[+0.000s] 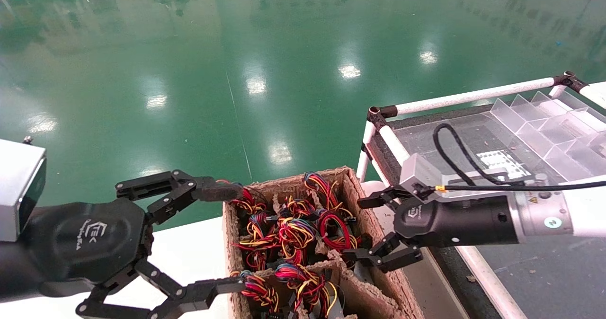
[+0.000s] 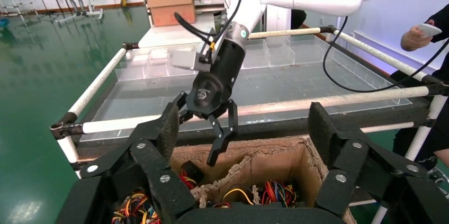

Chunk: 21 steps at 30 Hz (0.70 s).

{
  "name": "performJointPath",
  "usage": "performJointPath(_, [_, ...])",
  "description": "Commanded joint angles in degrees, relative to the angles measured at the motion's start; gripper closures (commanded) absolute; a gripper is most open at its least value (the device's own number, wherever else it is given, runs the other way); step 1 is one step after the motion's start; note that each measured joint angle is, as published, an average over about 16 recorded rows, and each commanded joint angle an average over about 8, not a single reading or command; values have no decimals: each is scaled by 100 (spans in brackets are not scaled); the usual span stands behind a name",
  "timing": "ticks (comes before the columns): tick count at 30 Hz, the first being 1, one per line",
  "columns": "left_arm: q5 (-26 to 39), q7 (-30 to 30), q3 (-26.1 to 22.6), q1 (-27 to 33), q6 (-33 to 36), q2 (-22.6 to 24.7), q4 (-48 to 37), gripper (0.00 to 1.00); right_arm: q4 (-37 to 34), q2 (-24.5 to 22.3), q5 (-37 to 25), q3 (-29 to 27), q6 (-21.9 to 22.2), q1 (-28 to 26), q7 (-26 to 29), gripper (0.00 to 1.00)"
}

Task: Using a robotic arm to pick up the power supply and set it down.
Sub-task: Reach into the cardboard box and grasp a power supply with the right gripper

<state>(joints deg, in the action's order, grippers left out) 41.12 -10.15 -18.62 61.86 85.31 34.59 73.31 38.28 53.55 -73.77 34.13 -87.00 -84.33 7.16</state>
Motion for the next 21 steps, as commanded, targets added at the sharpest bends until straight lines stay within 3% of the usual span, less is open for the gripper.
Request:
performJointPath(1, [0, 0, -1, 0, 0, 0, 0, 0, -216, 115, -63, 45, -41, -77, -188, 96])
performJointPath(2, [-1, 0, -1, 0, 0, 0, 0, 0, -285, 159, -84, 61, -46, -93, -275, 100])
performJointPath(21, [-4, 3, -6, 2, -3, -3, 0, 0, -1319, 700, -349, 188, 253, -268, -1294, 100])
